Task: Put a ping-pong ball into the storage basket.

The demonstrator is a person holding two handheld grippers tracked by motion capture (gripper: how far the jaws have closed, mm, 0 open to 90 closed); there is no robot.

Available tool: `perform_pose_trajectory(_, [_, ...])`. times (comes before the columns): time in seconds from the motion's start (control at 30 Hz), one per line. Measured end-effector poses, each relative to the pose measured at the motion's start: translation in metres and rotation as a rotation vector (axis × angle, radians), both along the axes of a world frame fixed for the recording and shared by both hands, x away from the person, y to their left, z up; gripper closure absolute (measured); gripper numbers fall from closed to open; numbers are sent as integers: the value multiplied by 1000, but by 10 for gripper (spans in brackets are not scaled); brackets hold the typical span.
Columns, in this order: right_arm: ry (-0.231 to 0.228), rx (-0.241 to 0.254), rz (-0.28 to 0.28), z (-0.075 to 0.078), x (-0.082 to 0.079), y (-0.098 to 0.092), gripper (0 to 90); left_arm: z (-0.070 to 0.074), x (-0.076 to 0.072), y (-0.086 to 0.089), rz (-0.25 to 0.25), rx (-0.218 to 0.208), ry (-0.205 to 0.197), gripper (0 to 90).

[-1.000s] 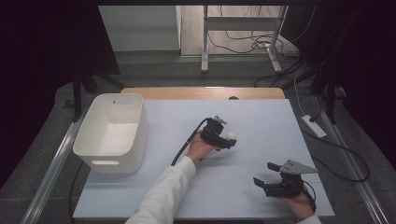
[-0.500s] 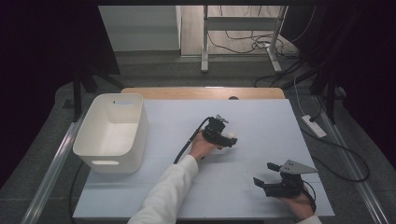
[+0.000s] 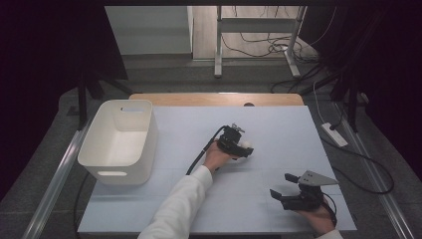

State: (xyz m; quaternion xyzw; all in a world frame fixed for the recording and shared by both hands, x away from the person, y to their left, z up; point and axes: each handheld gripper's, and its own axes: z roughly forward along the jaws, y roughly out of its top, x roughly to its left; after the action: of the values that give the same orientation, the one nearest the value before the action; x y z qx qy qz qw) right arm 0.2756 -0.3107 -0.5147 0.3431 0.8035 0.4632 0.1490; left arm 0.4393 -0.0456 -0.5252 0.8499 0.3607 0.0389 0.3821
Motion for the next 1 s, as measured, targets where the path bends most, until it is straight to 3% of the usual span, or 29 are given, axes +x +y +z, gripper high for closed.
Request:
perform_pose_trajectory(0.33, [1,-4,3,0,0,0,142,3,-3,-1,-2,8,-29,491])
perform_pose_trajectory(0.6, [1,-4,1,0,0,0,142,4,-4,-1,-5,25,-42,506])
perform_pose_trajectory(1.0, [0,-6,1,-1,0,-1,142,14,-7,4,-8,17,-65,507])
